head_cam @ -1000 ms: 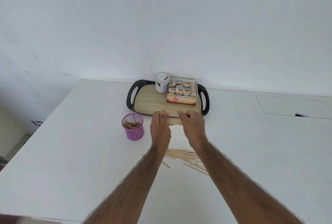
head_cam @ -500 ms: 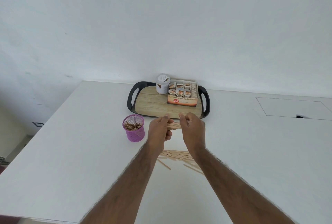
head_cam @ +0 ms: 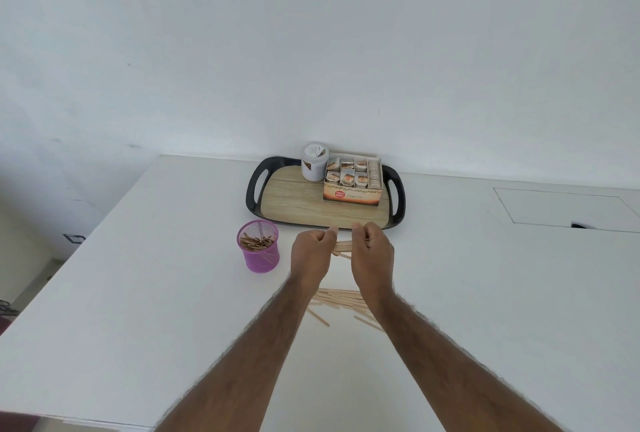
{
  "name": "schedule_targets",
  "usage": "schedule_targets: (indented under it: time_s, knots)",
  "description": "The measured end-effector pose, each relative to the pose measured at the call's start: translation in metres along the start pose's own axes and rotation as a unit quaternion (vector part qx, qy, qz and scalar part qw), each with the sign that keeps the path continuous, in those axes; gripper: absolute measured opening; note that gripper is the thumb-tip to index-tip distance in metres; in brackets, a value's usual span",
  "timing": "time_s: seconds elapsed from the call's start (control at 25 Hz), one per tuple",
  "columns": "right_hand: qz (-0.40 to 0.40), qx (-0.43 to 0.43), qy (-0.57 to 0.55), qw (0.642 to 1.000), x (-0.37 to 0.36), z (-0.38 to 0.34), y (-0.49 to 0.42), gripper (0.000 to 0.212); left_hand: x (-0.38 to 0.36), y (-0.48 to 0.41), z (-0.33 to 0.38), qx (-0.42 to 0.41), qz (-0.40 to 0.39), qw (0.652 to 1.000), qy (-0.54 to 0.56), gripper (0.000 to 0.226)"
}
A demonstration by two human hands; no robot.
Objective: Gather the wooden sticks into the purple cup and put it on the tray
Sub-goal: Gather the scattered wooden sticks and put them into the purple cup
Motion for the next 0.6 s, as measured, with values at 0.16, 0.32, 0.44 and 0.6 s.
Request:
schedule_targets:
  time_s: [0.16, 0.32, 0.44, 0.6]
  knots:
    - [-0.035, -0.257, -0.130, 0.957, -0.008, 0.021, 0.004, 0.016, -0.001, 0.005, 0.013, -0.119, 0.014, 0.989, -0.090, 0.052]
    - [-0.161, -0.385, -0.084, 0.905, -0.009, 0.022, 0.006, 0.028, 0.007, 0.013, 0.013, -0.165, 0.080, 0.973, -0.142, 0.052]
    - [-0.193, -0.390, -0.064, 0.898, -0.009, 0.023, 0.005, 0.025, 0.008, 0.016, 0.014, -0.185, 0.098, 0.963, -0.172, 0.051]
    - [-0.142, -0.354, -0.139, 0.914, -0.011, 0.027, -0.003, 0.014, 0.007, 0.008, 0.008, -0.143, 0.056, 0.977, -0.149, 0.050]
Point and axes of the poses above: each hand's wrist, its own y-axis away from the middle knuckle, its own x-axis out of the back of the hand, z = x × y, the point moved 6 cm from there along -y, towards the middle knuckle, and after that the axes turned 3 degrees about -x, right-handed, at the moved point
